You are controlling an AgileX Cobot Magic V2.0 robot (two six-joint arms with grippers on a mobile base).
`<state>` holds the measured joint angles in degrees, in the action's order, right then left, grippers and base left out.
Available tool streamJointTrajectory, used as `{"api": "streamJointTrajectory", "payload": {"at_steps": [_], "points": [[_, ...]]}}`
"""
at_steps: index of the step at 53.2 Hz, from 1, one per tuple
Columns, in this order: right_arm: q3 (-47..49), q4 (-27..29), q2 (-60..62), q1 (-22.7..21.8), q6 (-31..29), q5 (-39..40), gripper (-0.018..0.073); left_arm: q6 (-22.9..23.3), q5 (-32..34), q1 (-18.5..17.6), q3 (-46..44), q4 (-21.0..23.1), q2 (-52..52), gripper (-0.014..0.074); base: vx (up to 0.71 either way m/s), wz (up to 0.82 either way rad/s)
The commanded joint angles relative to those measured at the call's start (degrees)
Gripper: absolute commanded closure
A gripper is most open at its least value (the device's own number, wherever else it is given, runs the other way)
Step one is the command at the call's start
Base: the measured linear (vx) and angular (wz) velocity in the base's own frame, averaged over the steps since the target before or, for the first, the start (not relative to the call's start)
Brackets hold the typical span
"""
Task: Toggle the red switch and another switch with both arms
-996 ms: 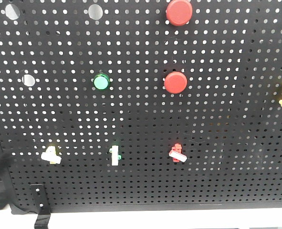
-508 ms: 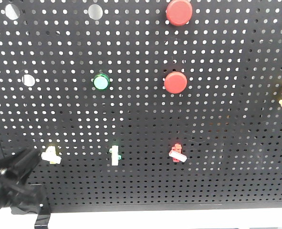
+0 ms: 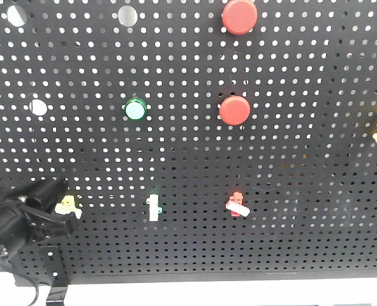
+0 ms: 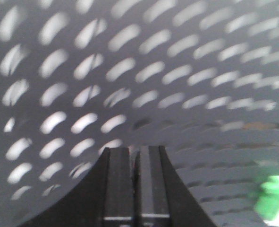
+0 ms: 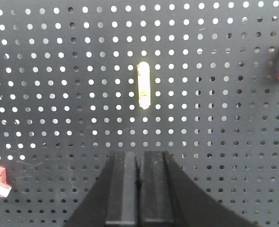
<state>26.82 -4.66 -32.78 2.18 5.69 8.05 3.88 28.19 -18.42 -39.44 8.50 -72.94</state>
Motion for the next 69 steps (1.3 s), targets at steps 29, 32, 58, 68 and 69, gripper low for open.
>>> {"api": "streamJointTrajectory", "payload": {"at_steps": [29, 32, 58, 68, 69], "points": [[1.9, -0.3, -0.3, -0.4, -0.3, 5.1, 0.0566, -8.2, -4.8, -0.1, -1.7, 0.7, 1.2, 0.0594, 0.00, 0.00], [1.9, -0.3, -0.3, -0.4, -0.3, 5.1, 0.0566, -8.2, -5.4, -0.1, -1.7, 0.6, 1.2, 0.0594, 0.00, 0.00], [1.9, -0.3, -0.3, -0.4, -0.2, 5.0, 0.0566, -8.2, -11.4, -0.1, -1.7, 0.8, 1.4, 0.0594, 0.00, 0.00], [1.9, -0.5, -0.9, 0.0, -0.2, 3.8, 0.0566, -7.9, -13.3, -0.1, -1.1, 0.6, 7.1, 0.0594, 0.00, 0.00], [1.9, -0.5, -1.1, 0.4, -0.1, 3.7, 0.0566, -7.9, -13.2, -0.1, -0.8, 0.6, 8.0, 0.0594, 0.00, 0.00]]}}
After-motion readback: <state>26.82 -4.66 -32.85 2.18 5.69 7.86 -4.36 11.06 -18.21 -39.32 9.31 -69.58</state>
